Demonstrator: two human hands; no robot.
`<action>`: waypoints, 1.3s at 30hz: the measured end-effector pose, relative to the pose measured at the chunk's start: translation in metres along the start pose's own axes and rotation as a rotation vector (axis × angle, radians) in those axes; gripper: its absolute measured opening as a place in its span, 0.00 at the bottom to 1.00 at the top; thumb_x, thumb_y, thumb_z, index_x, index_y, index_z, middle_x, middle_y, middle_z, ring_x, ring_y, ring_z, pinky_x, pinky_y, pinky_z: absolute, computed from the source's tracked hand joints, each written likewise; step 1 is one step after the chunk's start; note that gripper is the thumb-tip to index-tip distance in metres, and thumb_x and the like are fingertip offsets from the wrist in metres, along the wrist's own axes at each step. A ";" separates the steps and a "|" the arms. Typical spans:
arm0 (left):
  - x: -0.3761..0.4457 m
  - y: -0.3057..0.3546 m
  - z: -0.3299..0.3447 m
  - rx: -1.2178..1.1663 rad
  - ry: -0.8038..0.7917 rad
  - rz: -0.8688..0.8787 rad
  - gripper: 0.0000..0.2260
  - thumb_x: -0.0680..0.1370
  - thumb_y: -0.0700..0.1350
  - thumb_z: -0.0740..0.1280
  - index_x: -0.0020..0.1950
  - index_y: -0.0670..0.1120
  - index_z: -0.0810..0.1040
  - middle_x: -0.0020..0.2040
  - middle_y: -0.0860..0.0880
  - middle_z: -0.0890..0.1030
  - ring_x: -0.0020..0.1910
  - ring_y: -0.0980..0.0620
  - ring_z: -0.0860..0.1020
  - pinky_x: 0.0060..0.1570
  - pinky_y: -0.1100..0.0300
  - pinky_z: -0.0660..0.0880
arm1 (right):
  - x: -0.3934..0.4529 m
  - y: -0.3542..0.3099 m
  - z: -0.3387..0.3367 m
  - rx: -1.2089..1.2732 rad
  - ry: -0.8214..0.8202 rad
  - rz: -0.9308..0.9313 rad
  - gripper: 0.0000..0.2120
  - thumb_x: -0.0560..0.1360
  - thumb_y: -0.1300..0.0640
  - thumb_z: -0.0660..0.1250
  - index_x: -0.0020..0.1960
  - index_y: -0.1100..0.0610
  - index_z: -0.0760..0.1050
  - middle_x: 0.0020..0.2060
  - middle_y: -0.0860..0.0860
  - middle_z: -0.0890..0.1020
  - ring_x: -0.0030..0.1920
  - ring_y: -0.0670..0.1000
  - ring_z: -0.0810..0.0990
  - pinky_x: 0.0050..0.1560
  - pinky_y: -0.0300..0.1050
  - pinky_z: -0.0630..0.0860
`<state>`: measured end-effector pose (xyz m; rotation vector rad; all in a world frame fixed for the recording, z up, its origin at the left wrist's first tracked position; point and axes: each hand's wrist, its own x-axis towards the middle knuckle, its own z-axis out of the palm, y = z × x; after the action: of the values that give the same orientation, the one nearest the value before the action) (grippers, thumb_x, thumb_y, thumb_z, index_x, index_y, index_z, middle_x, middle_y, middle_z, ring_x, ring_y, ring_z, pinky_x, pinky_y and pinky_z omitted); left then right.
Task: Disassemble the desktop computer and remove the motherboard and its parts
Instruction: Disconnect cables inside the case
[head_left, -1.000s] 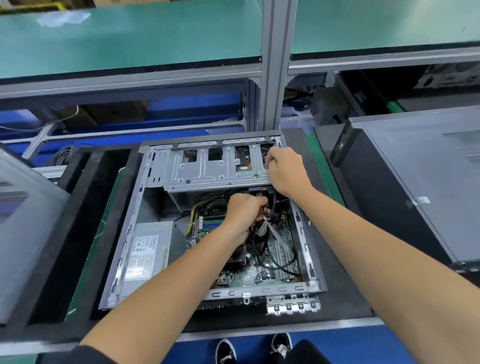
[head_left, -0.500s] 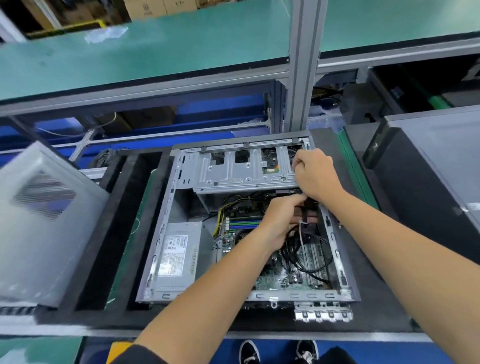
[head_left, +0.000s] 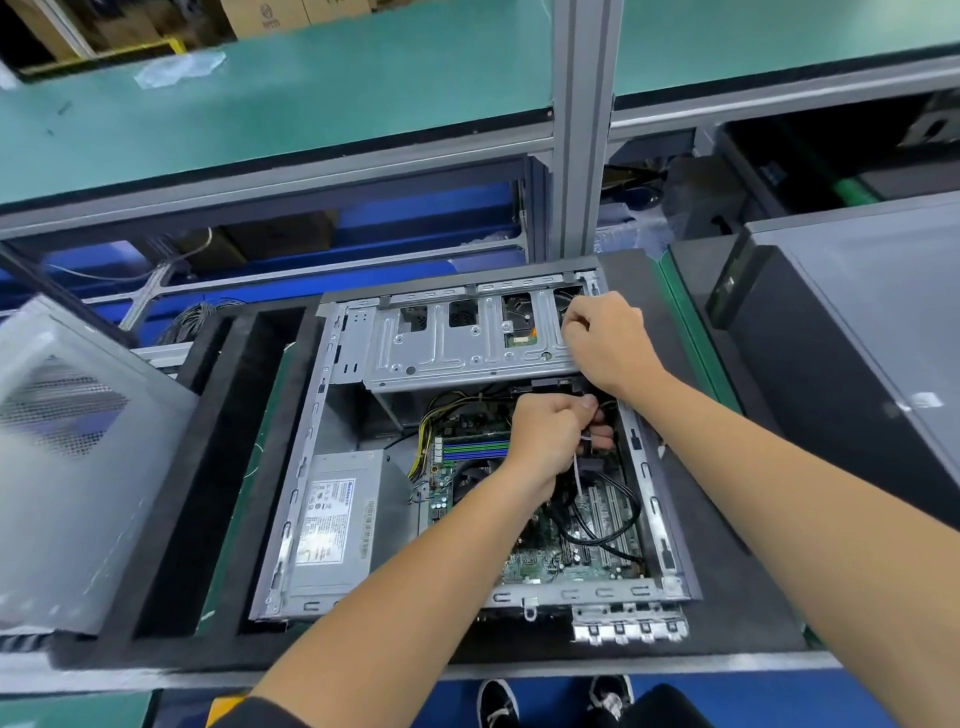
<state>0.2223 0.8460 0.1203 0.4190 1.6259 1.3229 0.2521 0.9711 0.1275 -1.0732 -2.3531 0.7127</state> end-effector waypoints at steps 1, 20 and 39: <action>0.000 0.000 0.000 0.003 -0.002 -0.003 0.10 0.80 0.40 0.65 0.40 0.40 0.79 0.41 0.39 0.81 0.28 0.52 0.81 0.27 0.63 0.76 | 0.000 0.000 0.000 0.007 0.000 0.000 0.10 0.74 0.64 0.57 0.39 0.60 0.76 0.39 0.56 0.80 0.47 0.57 0.73 0.52 0.48 0.62; -0.005 -0.002 -0.002 0.078 -0.023 0.007 0.12 0.81 0.41 0.62 0.39 0.40 0.77 0.38 0.42 0.81 0.31 0.52 0.81 0.28 0.64 0.74 | 0.000 0.001 -0.002 0.138 -0.030 -0.010 0.16 0.67 0.58 0.51 0.38 0.57 0.77 0.38 0.51 0.80 0.49 0.54 0.73 0.51 0.45 0.56; 0.005 0.049 -0.127 -0.195 -0.125 0.192 0.16 0.83 0.42 0.51 0.36 0.44 0.65 0.25 0.48 0.66 0.23 0.51 0.66 0.27 0.61 0.65 | -0.015 -0.008 -0.012 0.093 0.024 -0.111 0.08 0.69 0.69 0.61 0.35 0.61 0.75 0.31 0.50 0.76 0.36 0.51 0.71 0.43 0.46 0.69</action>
<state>0.0998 0.7964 0.1551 0.5386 1.3656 1.5514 0.2634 0.9573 0.1388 -0.8995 -2.3147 0.7567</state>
